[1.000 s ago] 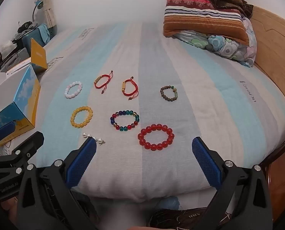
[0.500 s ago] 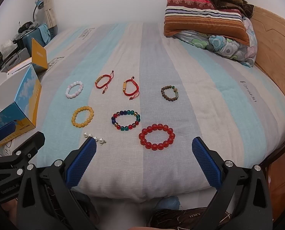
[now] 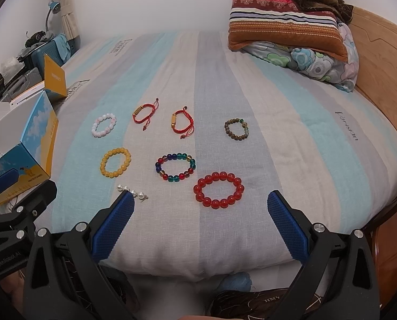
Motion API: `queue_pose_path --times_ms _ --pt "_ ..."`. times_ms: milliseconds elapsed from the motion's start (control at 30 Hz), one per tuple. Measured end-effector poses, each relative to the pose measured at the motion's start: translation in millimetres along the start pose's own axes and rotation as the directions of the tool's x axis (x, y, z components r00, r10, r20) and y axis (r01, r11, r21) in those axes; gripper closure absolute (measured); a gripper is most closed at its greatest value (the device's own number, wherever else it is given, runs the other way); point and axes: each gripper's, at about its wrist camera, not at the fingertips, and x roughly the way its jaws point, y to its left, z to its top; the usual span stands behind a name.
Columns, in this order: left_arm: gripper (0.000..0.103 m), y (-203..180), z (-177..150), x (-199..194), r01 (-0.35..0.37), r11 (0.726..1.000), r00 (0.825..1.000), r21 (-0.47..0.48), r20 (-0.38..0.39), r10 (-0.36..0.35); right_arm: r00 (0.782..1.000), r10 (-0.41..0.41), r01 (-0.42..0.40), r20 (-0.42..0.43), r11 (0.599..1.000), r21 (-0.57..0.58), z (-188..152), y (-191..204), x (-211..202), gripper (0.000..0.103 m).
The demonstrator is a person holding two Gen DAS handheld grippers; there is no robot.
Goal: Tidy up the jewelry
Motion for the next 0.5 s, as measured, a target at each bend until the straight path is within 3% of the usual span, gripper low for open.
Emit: queue_pose_path --times_ms 500 --pt "0.006 -0.5 -1.1 -0.5 -0.013 1.000 1.000 0.003 0.004 0.013 1.000 0.003 -0.003 -0.001 1.000 -0.001 0.2 0.3 0.2 0.007"
